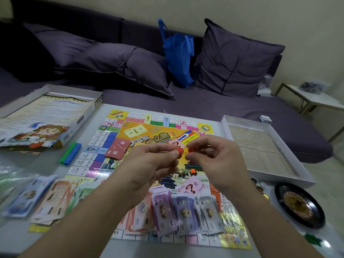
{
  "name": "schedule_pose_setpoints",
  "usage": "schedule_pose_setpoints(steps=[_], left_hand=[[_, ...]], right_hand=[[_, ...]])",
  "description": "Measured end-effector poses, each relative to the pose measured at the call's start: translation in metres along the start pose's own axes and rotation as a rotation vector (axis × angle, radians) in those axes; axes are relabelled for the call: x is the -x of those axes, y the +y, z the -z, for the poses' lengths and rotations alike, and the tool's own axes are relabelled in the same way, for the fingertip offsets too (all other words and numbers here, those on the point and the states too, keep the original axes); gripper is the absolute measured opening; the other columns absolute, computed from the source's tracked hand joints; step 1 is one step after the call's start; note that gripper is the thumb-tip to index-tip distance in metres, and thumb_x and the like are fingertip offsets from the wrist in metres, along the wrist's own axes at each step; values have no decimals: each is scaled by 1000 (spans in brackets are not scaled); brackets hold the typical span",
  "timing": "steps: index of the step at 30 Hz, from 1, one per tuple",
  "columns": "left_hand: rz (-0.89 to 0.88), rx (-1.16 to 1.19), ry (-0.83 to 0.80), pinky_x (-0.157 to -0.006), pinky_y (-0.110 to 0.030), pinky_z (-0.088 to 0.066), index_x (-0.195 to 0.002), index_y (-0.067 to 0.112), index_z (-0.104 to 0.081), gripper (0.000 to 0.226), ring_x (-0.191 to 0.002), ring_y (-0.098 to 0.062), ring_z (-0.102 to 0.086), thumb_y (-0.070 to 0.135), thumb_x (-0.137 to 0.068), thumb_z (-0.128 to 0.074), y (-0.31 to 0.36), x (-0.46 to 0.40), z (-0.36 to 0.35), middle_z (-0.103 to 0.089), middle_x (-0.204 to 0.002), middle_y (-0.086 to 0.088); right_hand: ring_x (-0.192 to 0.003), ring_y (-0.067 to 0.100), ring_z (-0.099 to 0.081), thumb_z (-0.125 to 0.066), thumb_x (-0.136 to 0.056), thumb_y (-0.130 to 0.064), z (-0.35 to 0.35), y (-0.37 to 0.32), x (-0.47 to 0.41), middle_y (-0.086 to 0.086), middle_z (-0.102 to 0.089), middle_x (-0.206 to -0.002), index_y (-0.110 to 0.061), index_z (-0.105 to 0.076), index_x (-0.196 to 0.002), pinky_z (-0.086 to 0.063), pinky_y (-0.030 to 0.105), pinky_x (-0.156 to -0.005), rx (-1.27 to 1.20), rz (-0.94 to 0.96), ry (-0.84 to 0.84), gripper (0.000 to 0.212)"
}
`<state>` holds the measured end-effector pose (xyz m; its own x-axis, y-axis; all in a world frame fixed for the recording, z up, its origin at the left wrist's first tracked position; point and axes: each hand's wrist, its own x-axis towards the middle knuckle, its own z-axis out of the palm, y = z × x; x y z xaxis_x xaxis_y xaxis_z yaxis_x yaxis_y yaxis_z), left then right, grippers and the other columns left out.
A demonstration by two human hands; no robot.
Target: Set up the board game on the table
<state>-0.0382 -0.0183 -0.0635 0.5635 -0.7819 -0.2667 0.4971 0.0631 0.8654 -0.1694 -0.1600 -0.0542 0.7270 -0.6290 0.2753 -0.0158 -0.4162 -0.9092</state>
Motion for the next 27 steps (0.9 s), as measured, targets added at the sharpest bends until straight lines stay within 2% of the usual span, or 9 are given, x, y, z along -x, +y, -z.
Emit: schedule_pose_setpoints(steps=[4, 8, 13, 16, 20, 24, 27], left_hand=[[-43, -151, 5, -67, -25, -60, -95, 2, -81, 13, -76, -24, -75, 1, -83, -80, 0, 1, 0, -77, -92, -20], [-76, -293, 12, -67, -27, -61, -90, 5, -82, 9, -73, -24, -74, 3, -82, -82, 4, 3, 0, -78, -88, -18], [-140, -519, 23, -69, -31, -63, -87, 11, -83, 6, -70, -25, -75, 8, -83, -85, 8, 5, -1, -78, -79, -12], [-139, -597, 9, -75, -42, -66, -84, 14, -84, 5, -77, -34, -77, 9, -84, -85, 8, 4, 1, -78, -78, -12], [-147, -667, -3, -78, -47, -66, -83, 15, -84, 8, -79, -35, -77, 7, -85, -83, 10, 4, 2, -79, -77, -9], [-133, -680, 0, -75, -41, -66, -84, 14, -84, 7, -77, -32, -77, 7, -86, -83, 11, 4, 3, -79, -76, -8], [-84, -571, -12, -74, -35, -65, -86, 11, -84, 6, -72, -30, -75, 6, -85, -83, 11, 4, 5, -78, -80, -15]], right_hand=[[-83, 20, -77, -78, -84, 11, -4, 3, 5, 1, -75, -85, -14, -75, -105, -64, 31, -76, 59, 48, -109, 33], [-83, 18, -77, -77, -84, 13, -5, 7, 6, 1, -74, -85, -11, -74, -105, -64, 27, -77, 100, 61, -105, 33], [-83, 14, -74, -81, -83, 8, -2, 8, 6, 1, -72, -91, -11, -74, -106, -64, 29, -75, 322, 199, -154, 31], [-82, 12, -71, -83, -82, 5, -4, 9, 5, -4, -70, -90, -13, -73, -102, -62, 33, -73, 460, 296, -178, 29], [-82, 15, -66, -83, -82, 2, -6, 9, 6, -4, -68, -91, -14, -71, -102, -60, 38, -71, 573, 391, -205, 28], [-82, 17, -65, -80, -83, 4, -7, 6, 6, -2, -69, -92, -14, -71, -102, -60, 39, -71, 606, 429, -201, 27], [-82, 13, -67, -81, -82, 6, -6, 7, 5, -3, -68, -90, -13, -71, -100, -61, 35, -70, 534, 416, -172, 29]])
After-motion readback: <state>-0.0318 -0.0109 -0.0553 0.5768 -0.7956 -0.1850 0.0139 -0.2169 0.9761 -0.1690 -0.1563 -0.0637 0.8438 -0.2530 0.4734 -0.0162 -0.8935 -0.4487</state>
